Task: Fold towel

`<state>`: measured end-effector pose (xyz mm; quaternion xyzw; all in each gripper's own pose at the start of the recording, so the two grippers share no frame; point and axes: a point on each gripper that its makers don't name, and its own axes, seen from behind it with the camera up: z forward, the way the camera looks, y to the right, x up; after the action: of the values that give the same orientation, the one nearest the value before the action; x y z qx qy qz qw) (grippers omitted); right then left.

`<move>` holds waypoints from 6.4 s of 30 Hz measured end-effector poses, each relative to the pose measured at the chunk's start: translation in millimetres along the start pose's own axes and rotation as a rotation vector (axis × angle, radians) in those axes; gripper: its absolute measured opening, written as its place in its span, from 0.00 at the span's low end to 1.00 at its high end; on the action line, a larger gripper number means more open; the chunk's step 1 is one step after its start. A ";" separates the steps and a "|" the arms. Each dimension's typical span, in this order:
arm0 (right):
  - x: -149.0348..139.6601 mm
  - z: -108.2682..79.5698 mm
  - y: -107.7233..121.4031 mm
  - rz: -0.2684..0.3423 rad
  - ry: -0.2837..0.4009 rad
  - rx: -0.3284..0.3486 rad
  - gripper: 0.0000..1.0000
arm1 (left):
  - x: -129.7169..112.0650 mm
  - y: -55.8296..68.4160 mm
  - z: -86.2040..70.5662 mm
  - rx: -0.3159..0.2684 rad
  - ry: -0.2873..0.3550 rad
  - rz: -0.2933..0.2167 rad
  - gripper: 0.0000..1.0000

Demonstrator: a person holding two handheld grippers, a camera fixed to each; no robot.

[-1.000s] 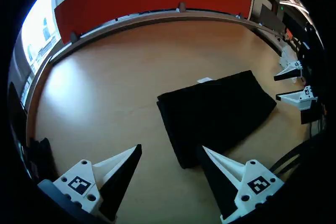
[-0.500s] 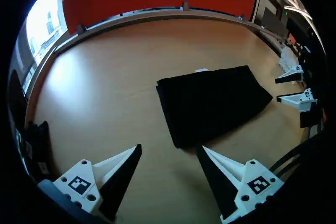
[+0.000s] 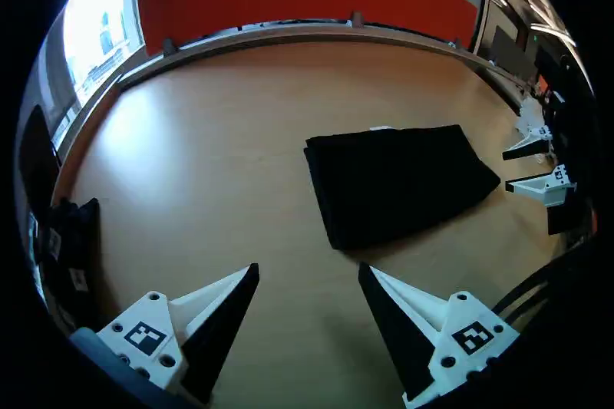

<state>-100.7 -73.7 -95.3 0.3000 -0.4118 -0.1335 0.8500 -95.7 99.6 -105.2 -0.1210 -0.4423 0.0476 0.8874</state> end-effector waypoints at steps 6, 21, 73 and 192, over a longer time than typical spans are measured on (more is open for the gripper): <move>-2.7 4.2 -1.9 -0.042 -0.019 0.024 0.87 | -4.1 -4.6 -7.8 0.010 0.028 -0.025 0.96; -5.2 13.1 -5.6 -0.100 -0.076 0.068 0.60 | -2.9 -12.7 -30.9 0.024 0.160 -0.061 0.96; 12.6 -0.6 6.9 -0.150 -0.071 0.047 0.04 | -22.9 -42.6 -62.4 0.122 0.282 -0.112 0.96; 62.1 56.2 -107.4 -0.432 -0.088 0.285 0.68 | -43.5 -36.6 -91.9 0.144 0.296 -0.158 0.96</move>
<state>-103.6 -209.9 -96.3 0.4916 -0.3895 -0.2654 0.7322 -49.6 40.0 -182.7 -0.0279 -0.3105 -0.0092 0.9501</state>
